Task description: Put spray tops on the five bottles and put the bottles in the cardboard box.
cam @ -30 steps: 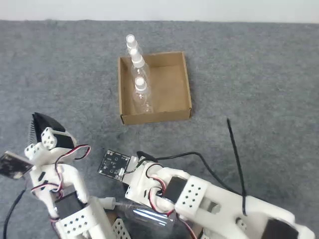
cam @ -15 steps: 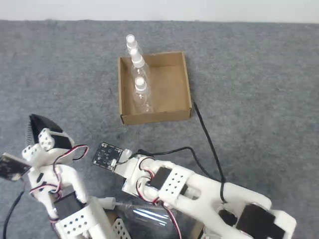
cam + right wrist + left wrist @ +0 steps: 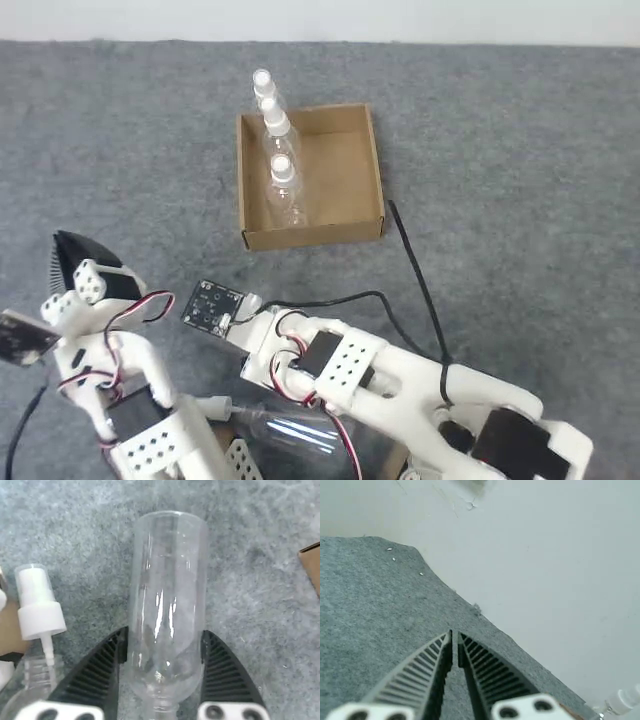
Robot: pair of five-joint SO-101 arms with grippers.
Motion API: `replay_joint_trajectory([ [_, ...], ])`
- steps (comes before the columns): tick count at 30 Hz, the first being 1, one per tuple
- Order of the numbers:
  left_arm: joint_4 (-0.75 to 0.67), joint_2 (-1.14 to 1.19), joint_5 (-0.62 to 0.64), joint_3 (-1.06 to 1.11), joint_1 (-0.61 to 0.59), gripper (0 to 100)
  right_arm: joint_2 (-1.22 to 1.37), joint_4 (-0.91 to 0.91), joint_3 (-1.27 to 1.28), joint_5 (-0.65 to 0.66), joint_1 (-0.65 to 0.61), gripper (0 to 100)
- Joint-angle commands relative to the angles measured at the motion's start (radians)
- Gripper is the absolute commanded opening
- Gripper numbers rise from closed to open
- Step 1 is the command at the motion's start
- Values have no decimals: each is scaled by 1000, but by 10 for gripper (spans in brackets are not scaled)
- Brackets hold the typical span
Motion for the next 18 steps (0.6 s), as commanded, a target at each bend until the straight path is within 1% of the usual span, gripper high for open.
replay_joint_trajectory([
  [1,-37,-17,2,-12,-6,16,-22,44,-83,12,18,77],
  [8,-37,-17,2,-12,-6,16,-136,160,-101,12,36,76],
  [13,-37,-17,2,-12,-6,16,-206,180,-100,9,102,76],
  [18,-37,-17,2,-12,-6,16,-246,191,-95,5,116,76],
])
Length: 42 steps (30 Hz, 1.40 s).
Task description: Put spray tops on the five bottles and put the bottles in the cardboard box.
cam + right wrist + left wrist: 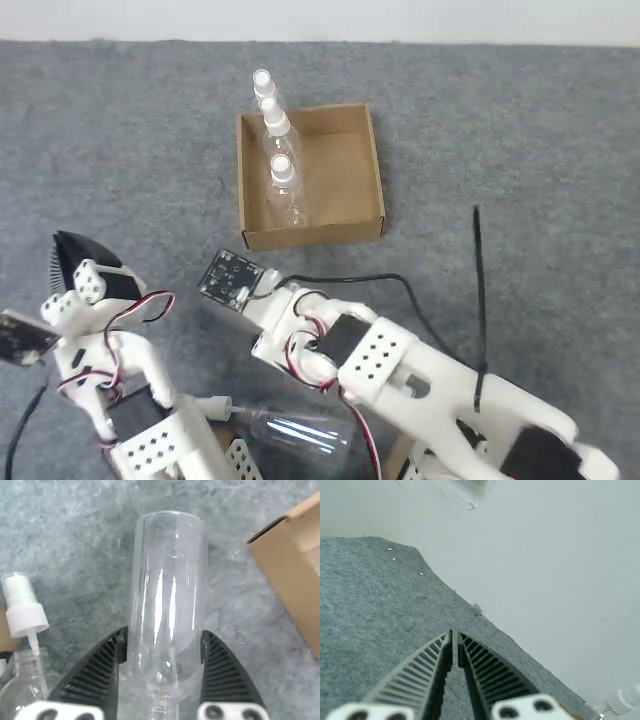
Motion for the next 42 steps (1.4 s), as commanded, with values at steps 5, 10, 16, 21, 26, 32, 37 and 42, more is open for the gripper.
replay_joint_trajectory([
  [5,-37,-17,2,-12,-5,16,-111,31,-57,3,24,76],
  [10,-37,-17,2,-12,-5,16,-166,79,-57,3,24,76],
  [16,-37,-17,2,-12,-5,16,-259,137,-57,3,24,76],
  [21,-37,-17,2,-12,-5,16,-314,162,-57,2,58,76],
  [26,-37,-17,2,-12,-5,16,-367,163,-57,-58,97,76],
  [32,-37,-17,2,-12,-5,16,-469,205,-57,-169,114,80],
  [37,-37,-17,2,-12,-5,16,-590,249,-57,-175,114,80],
  [42,-37,-17,2,-12,-5,16,-713,271,-49,-175,117,76],
])
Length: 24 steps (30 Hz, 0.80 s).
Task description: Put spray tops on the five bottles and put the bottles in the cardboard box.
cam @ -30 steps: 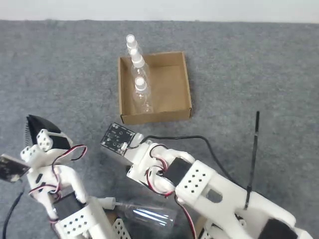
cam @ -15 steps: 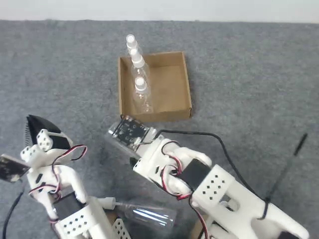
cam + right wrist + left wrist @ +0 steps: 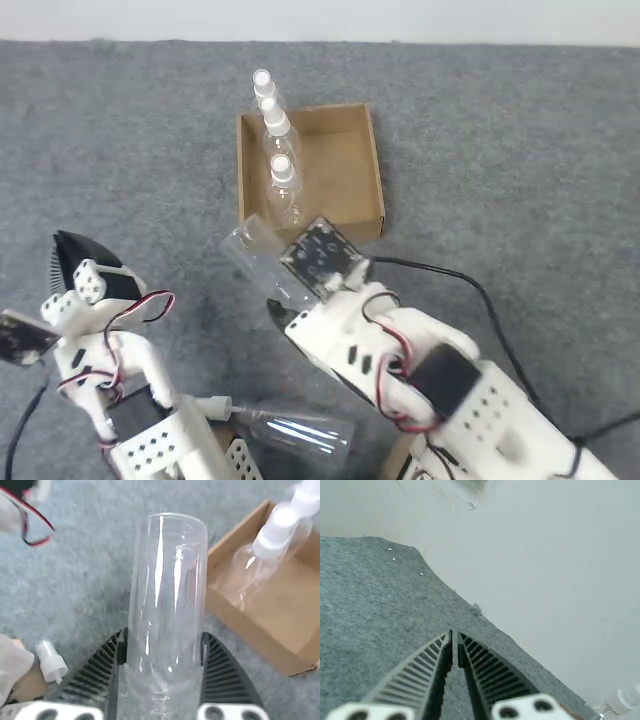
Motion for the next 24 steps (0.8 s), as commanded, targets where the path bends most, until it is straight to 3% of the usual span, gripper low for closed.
replay_joint_trajectory([
  [1,-37,-17,2,-12,-5,16,-120,5,-38,-11,24,76],
  [11,-37,-17,2,-12,-5,16,-378,-193,135,-11,145,76],
  [17,-37,-17,2,-12,-3,16,-414,-205,150,-8,160,76],
  [24,-37,-17,2,-12,-2,16,-412,-174,77,-11,355,76],
])
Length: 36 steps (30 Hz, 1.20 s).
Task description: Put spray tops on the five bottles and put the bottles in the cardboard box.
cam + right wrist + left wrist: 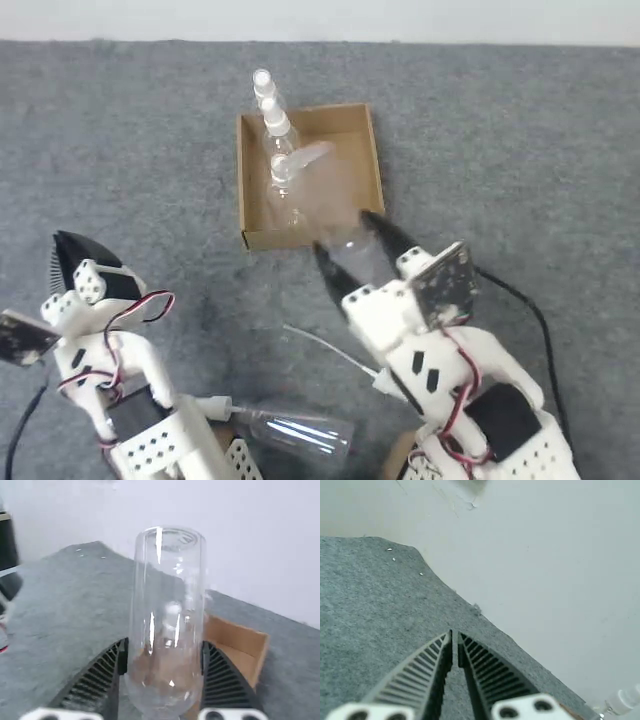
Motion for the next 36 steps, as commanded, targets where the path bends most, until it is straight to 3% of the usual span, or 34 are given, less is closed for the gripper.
replay_joint_trajectory([
  [1,-37,-17,2,-12,-2,16,-22,24,-98,-9,101,76],
  [12,-37,-17,2,-12,-3,16,-21,131,-114,-8,191,76],
  [22,-37,-17,2,-12,-3,16,-22,47,146,-29,306,76],
  [36,-37,-17,2,-12,0,16,4,85,150,-68,311,76],
])
